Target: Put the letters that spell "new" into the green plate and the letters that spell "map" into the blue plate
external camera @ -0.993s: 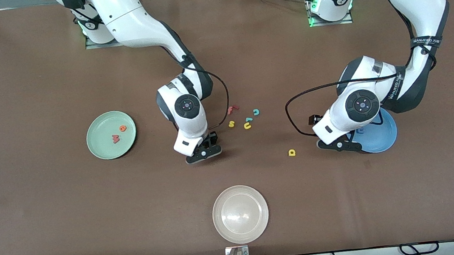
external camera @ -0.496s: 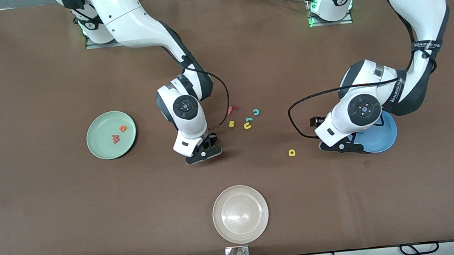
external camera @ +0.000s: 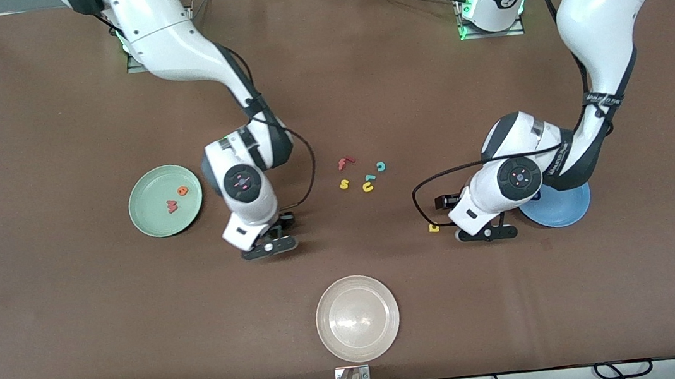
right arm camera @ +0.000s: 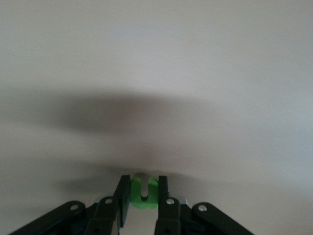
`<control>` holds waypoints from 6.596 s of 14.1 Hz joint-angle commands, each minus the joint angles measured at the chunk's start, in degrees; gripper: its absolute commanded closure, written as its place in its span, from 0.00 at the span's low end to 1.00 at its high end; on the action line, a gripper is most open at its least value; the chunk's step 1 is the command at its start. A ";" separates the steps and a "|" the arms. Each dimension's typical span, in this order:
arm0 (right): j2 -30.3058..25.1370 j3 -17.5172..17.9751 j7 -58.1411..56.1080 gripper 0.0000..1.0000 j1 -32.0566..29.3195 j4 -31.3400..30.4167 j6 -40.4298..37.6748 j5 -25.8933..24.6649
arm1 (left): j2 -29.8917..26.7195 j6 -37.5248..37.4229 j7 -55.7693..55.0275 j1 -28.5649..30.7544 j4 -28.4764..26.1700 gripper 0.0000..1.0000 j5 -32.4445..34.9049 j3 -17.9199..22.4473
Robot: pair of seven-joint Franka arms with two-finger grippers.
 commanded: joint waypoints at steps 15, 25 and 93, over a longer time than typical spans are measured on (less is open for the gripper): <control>-20.18 -6.20 -7.87 0.83 -10.06 -26.88 -10.78 -0.10 | 8.03 7.34 3.02 -10.61 9.21 0.27 3.06 6.96; -18.34 -7.35 -9.97 0.80 -13.05 -32.34 -0.68 -0.10 | 7.42 7.00 2.93 -10.43 8.60 0.91 4.11 7.05; -49.01 15.68 -15.78 0.00 -46.63 -12.92 -32.13 -11.79 | -46.90 -21.31 35.19 -7.97 -9.33 0.00 -20.67 32.53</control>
